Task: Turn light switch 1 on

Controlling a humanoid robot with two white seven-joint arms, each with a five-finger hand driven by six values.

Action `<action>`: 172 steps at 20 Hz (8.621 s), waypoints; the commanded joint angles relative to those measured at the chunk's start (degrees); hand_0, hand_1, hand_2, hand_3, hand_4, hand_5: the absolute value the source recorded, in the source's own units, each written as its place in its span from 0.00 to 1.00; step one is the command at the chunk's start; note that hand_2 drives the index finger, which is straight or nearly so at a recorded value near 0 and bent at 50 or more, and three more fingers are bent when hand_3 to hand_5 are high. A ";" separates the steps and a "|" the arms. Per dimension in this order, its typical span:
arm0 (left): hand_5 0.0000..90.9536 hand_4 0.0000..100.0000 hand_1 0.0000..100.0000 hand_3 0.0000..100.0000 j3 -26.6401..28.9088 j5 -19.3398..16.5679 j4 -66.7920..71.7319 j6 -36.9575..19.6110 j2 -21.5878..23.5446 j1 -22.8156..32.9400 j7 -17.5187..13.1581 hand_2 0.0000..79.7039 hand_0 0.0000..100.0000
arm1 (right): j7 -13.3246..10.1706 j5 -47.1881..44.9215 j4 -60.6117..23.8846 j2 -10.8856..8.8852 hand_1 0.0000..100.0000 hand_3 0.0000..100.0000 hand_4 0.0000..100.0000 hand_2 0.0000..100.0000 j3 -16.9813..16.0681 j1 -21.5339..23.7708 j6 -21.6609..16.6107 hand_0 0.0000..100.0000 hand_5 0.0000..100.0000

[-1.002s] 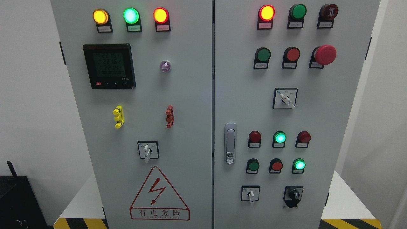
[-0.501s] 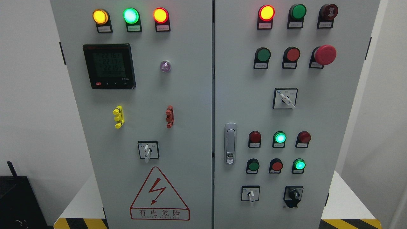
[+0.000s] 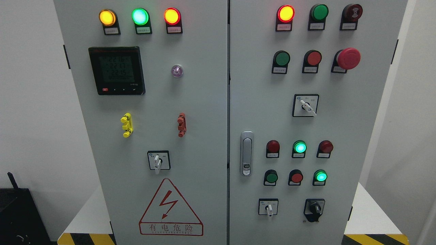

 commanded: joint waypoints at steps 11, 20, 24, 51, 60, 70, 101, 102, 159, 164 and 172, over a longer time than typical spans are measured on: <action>0.92 0.90 0.48 0.86 1.76 5.37 -32.28 0.06 1.78 -2.96 4.73 0.65 0.00 | 0.03 -1.41 0.00 0.00 0.00 0.00 0.00 0.00 0.00 0.00 0.04 0.00 0.00; 0.94 0.92 0.48 0.88 -1.59 5.46 -46.17 11.40 3.01 -5.33 6.40 0.64 0.00 | 0.03 -1.41 0.00 0.00 0.00 0.00 0.00 0.00 0.00 0.00 0.04 0.00 0.00; 0.93 0.91 0.50 0.88 -4.57 5.46 -51.44 14.90 3.62 -6.56 13.51 0.63 0.00 | 0.03 -1.41 0.00 0.00 0.00 0.00 0.00 0.00 0.00 0.00 0.04 0.00 0.00; 0.87 0.86 0.64 0.82 -14.86 2.75 -53.92 38.28 -2.17 -25.54 31.71 0.65 0.00 | 0.03 -1.41 0.00 0.00 0.00 0.00 0.00 0.00 0.00 0.00 0.04 0.00 0.00; 0.90 0.85 0.65 0.88 -14.25 -2.97 -53.30 39.70 -4.81 -26.60 31.89 0.67 0.00 | 0.03 -1.41 0.00 0.00 0.00 0.00 0.00 0.00 0.00 0.00 0.04 0.00 0.00; 0.92 0.84 0.66 0.91 -11.96 -3.15 -53.39 43.66 -7.01 -27.74 31.89 0.65 0.00 | 0.03 -1.41 0.00 0.00 0.00 0.00 0.00 0.00 0.00 0.00 0.04 0.00 0.00; 0.95 0.85 0.70 0.92 -9.06 -5.26 -50.84 46.30 -6.75 -33.19 31.54 0.67 0.00 | 0.03 -1.41 0.00 0.00 0.00 0.00 0.00 0.00 0.00 0.00 0.04 0.00 0.00; 0.95 0.85 0.71 0.92 -9.06 -5.26 -50.75 46.30 -6.75 -33.19 31.54 0.67 0.01 | 0.03 -1.41 0.00 0.00 0.00 0.00 0.00 0.00 0.00 0.00 0.04 0.00 0.00; 0.97 0.91 0.73 0.97 -9.85 -7.72 -51.02 55.26 -8.68 -37.76 30.31 0.77 0.12 | 0.03 -1.41 0.00 0.00 0.00 0.00 0.00 0.00 0.00 0.00 0.04 0.00 0.00; 0.97 0.91 0.72 0.97 -9.67 -8.60 -51.02 55.61 -8.68 -37.68 30.40 0.76 0.12 | 0.03 -1.41 0.00 0.00 0.00 0.00 0.00 0.00 0.00 0.00 0.04 0.00 0.00; 0.97 0.92 0.72 0.98 -9.67 -9.74 -51.02 56.05 -8.77 -37.76 30.40 0.77 0.12 | 0.03 -1.41 0.00 0.00 0.00 0.00 0.00 0.00 0.00 0.00 0.04 0.00 0.00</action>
